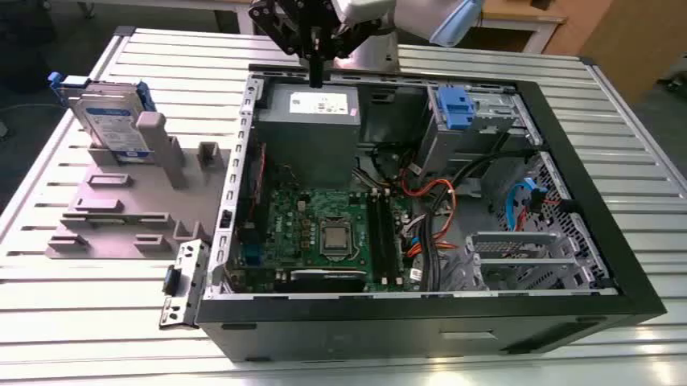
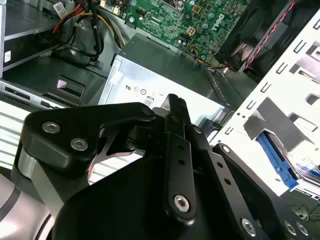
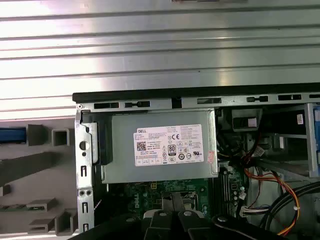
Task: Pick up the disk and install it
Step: 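Reach for the disk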
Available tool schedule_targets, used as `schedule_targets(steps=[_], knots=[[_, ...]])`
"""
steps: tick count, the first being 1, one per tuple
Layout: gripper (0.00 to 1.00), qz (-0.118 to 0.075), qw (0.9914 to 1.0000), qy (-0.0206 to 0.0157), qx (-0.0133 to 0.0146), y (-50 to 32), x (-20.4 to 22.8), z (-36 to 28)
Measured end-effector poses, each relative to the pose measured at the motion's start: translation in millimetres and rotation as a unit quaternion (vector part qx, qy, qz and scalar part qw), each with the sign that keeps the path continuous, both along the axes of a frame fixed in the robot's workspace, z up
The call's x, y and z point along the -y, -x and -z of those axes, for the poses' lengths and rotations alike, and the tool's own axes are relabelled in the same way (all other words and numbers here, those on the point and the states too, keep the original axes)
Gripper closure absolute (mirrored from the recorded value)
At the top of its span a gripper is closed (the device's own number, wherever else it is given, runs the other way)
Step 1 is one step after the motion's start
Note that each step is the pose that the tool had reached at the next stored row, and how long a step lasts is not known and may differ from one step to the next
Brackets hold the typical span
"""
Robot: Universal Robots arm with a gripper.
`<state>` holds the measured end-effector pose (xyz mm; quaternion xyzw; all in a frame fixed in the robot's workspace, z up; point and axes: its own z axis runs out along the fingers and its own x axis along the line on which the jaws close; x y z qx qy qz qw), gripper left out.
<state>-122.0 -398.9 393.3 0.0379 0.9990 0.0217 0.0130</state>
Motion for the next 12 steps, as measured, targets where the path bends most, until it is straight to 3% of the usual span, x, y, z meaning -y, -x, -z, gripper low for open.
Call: schedule_targets(steps=[3,12], knots=[[0.89,0.0,1.0,-0.0001,-0.0019,1.9,0.0,3.6],[0.89,0.0,1.0,0.0,-0.002,3.9,0.0,3.5]])
